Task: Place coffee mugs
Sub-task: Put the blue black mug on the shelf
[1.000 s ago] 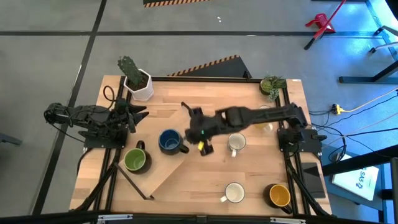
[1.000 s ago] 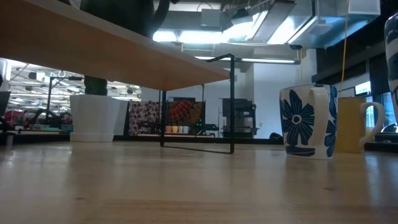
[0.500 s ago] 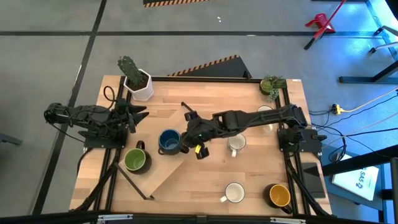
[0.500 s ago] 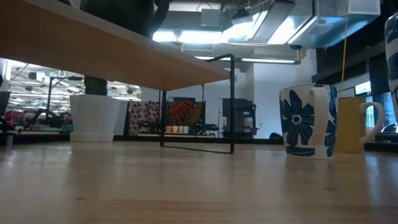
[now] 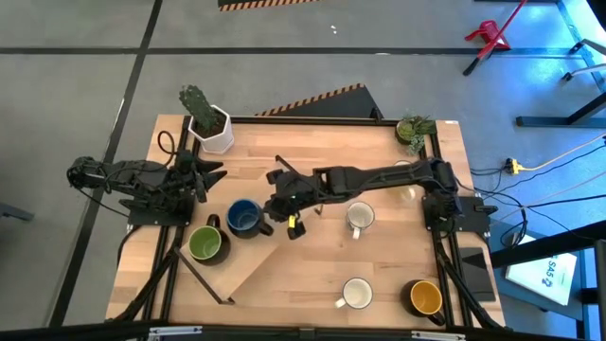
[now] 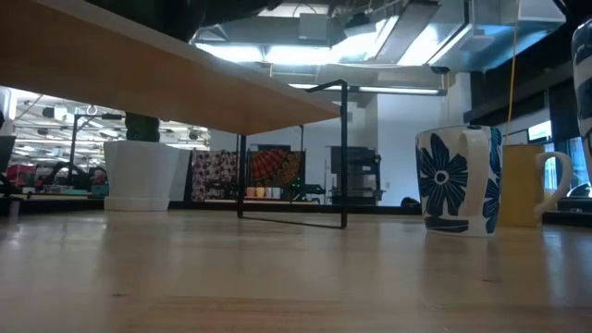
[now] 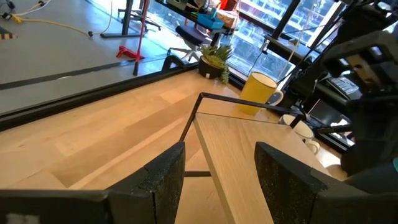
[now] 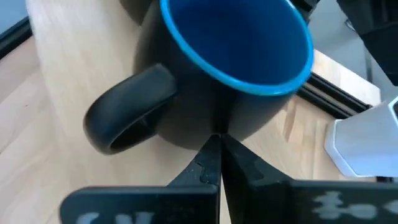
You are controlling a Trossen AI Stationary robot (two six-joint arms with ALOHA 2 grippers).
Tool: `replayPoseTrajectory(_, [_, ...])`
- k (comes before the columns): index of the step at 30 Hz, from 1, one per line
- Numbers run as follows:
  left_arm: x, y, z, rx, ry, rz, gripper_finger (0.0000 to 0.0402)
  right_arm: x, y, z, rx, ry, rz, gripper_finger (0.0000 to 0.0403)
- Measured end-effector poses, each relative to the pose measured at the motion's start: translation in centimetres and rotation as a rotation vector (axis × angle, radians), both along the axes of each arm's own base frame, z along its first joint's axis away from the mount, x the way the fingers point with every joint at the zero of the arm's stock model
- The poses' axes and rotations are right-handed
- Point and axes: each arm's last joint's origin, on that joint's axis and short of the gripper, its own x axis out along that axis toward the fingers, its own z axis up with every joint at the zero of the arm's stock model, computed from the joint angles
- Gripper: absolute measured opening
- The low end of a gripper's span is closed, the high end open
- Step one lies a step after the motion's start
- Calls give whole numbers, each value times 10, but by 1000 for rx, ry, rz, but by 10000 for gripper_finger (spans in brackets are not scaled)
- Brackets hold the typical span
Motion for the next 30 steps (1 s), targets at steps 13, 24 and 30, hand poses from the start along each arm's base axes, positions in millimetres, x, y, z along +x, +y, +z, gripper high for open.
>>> replayPoseTrajectory(13, [0, 0, 0, 0, 0, -2, 188, -5, -10, 4, -121, 8, -89, 0])
replayPoseTrajectory(24, [0, 0, 0, 0, 1, -2, 188, -32, 40, 25, 4, 47, -24, 0])
replayPoseTrajectory(30, [0, 0, 0, 0, 1, -2, 188, -26, 41, 17, 51, 58, -17, 0])
